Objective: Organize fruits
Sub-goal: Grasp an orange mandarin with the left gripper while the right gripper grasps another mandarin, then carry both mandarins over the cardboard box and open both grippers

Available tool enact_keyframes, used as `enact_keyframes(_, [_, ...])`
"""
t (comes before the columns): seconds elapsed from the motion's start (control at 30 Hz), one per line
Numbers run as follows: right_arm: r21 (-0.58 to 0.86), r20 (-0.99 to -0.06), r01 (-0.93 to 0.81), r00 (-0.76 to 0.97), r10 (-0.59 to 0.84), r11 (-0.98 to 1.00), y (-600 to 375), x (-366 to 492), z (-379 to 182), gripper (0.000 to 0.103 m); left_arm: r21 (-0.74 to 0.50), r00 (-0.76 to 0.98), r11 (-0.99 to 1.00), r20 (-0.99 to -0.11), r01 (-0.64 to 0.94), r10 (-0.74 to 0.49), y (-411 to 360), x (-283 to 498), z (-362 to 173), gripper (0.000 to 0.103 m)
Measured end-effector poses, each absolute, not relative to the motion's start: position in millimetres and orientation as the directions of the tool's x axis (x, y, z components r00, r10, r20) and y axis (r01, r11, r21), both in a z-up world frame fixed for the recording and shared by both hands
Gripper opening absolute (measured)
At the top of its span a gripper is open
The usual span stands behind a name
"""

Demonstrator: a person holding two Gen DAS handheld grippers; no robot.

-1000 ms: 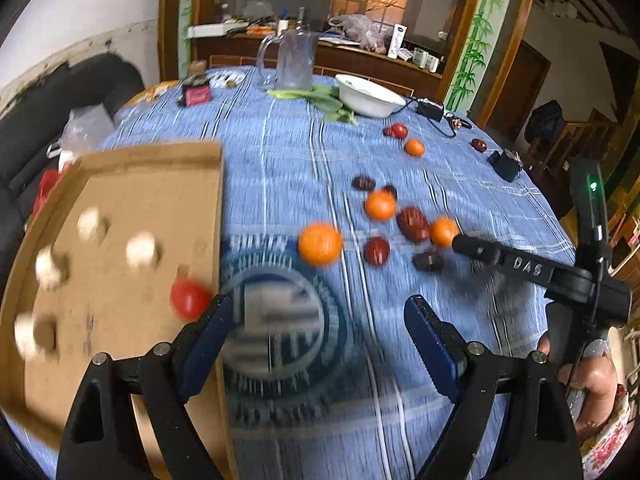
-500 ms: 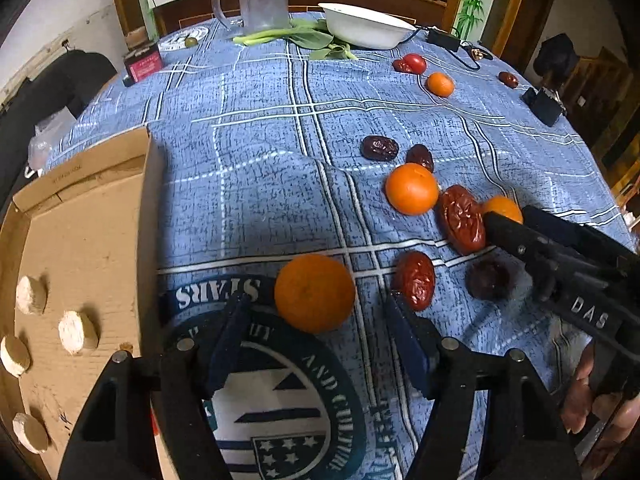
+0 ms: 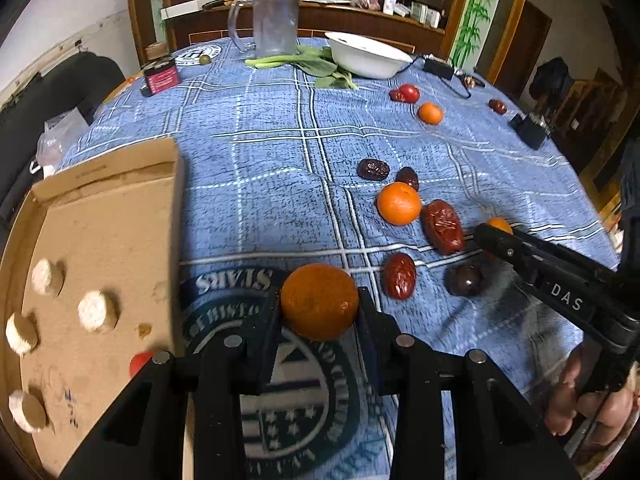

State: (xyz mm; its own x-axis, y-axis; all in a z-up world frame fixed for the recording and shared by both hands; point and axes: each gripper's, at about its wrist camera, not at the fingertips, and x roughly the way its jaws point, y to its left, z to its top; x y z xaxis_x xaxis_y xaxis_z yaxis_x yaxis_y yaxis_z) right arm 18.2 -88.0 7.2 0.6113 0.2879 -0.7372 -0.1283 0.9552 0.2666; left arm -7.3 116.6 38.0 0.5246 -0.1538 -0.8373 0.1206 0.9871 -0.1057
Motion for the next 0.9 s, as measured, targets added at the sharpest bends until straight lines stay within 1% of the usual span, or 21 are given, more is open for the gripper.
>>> enact_keyframes(0.2, [0.266, -0.713, -0.167, 0.629, 0.310, 0.949, -71, -11, 29, 0.035, -0.189, 0.561, 0.981, -0.807, 0.050, -0.184, 157, -36, 55, 0.034])
enact_keyframes(0.37, [0.265, -0.692, -0.263, 0.618, 0.373, 0.928, -32, -33, 54, 0.036, -0.237, 0.597, 0.970, -0.786, -0.053, -0.160, 210, -64, 61, 0.035])
enact_keyframes(0.63, [0.285, -0.706, -0.426, 0.513, 0.488, 0.859, 61, -50, 64, 0.036, -0.216, 0.622, 0.953, -0.782, -0.212, -0.039, 282, -97, 56, 0.035])
enact_keyframes(0.8, [0.245, -0.733, -0.502, 0.465, 0.497, 0.829, 116, -52, 57, 0.036, -0.213, 0.619, 0.946, -0.785, -0.245, -0.017, 306, -100, 50, 0.035])
enact_keyframes(0.9, [0.229, -0.759, -0.533, 0.427, 0.492, 0.815, 143, -53, 45, 0.036, -0.210, 0.632, 0.950, -0.775, -0.233, -0.016, 309, -101, 51, 0.035])
